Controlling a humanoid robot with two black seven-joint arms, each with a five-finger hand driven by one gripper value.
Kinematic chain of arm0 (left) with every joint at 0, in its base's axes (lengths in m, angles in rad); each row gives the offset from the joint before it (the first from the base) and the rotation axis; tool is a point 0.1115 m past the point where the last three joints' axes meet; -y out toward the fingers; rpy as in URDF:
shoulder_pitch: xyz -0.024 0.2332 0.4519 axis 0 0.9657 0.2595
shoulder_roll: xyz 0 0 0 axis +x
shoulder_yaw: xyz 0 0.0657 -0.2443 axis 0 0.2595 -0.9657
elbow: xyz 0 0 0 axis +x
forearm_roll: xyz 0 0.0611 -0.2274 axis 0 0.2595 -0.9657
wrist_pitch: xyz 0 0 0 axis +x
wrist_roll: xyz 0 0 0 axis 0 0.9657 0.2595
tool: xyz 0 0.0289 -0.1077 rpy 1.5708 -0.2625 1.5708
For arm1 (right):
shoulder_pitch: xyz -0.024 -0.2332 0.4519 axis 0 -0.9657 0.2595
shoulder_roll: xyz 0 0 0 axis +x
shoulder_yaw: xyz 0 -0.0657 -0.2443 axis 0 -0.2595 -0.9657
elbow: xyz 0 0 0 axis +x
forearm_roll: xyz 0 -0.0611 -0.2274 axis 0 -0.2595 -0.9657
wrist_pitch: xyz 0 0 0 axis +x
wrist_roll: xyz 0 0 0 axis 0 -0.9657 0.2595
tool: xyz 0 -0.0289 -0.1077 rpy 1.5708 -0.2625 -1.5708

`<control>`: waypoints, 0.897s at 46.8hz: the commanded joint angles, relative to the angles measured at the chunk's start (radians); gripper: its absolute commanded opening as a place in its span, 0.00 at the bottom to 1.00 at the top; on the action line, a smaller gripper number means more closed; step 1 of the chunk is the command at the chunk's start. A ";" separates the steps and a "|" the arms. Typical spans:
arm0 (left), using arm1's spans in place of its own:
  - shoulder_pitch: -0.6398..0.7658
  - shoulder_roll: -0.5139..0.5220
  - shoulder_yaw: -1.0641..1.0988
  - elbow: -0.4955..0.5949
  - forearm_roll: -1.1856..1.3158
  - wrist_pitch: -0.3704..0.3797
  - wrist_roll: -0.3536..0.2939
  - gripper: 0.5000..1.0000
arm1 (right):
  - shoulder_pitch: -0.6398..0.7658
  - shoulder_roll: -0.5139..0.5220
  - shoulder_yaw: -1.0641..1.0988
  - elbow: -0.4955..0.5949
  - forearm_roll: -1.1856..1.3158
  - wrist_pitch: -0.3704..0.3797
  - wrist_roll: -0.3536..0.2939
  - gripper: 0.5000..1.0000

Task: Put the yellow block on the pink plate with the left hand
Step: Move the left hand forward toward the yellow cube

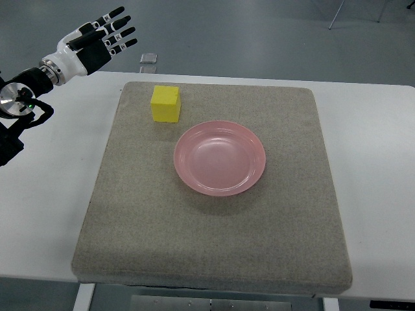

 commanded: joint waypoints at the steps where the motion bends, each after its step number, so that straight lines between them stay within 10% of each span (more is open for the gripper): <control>1: 0.000 0.001 0.000 0.001 0.000 0.000 -0.001 0.99 | 0.000 0.000 0.000 0.000 0.000 0.000 0.000 0.85; 42: -0.046 0.003 0.000 0.025 0.231 -0.060 -0.007 0.99 | 0.000 0.000 0.000 0.000 0.000 0.000 0.000 0.85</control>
